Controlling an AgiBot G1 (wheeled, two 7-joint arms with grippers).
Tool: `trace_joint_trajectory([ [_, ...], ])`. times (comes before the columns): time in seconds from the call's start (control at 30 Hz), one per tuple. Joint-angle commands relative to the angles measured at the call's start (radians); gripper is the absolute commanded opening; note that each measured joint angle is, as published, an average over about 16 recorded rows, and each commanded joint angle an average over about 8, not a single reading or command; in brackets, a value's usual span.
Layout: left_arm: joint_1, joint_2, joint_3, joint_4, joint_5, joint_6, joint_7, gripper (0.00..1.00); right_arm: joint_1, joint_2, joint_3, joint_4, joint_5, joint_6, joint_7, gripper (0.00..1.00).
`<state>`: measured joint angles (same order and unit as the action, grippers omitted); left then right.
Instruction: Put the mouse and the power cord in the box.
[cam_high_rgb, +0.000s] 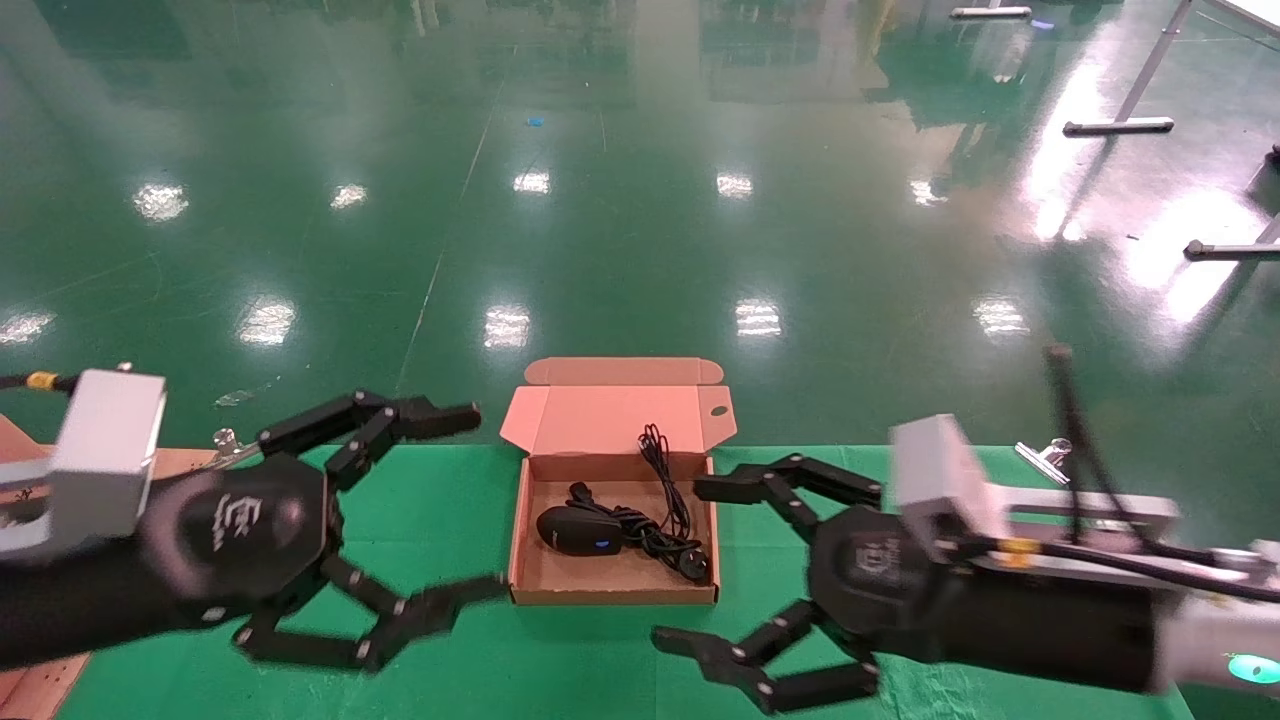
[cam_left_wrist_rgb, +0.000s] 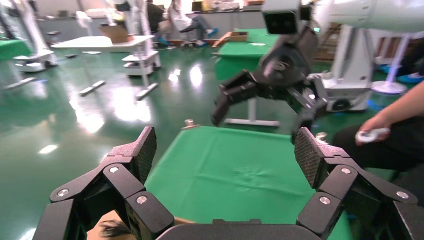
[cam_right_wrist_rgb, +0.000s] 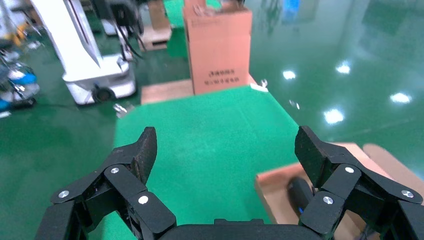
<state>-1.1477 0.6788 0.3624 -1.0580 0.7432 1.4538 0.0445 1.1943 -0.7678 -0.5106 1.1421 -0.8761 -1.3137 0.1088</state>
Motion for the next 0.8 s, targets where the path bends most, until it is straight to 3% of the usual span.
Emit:
trace_joint_trajectory([
  [0.03, 0.014, -0.013, -0.016, -0.043, -0.002, 0.008, -0.044, 1.0, -0.019, 0.025, 0.037, 0.023, 0.024, -0.03, 0.013, 1.0],
  [0.37, 0.071, -0.066, -0.08, -0.221, -0.012, 0.041, -0.224, 1.0, -0.109, 0.143, 0.21, 0.13, 0.133, -0.165, 0.071, 1.0],
  [0.6, 0.08, -0.074, -0.091, -0.252, -0.014, 0.046, -0.244, 1.0, -0.14, 0.182, 0.269, 0.166, 0.171, -0.21, 0.087, 1.0],
  [0.8, 0.078, -0.072, -0.089, -0.244, -0.014, 0.046, -0.24, 1.0, -0.136, 0.175, 0.258, 0.16, 0.165, -0.202, 0.084, 1.0],
])
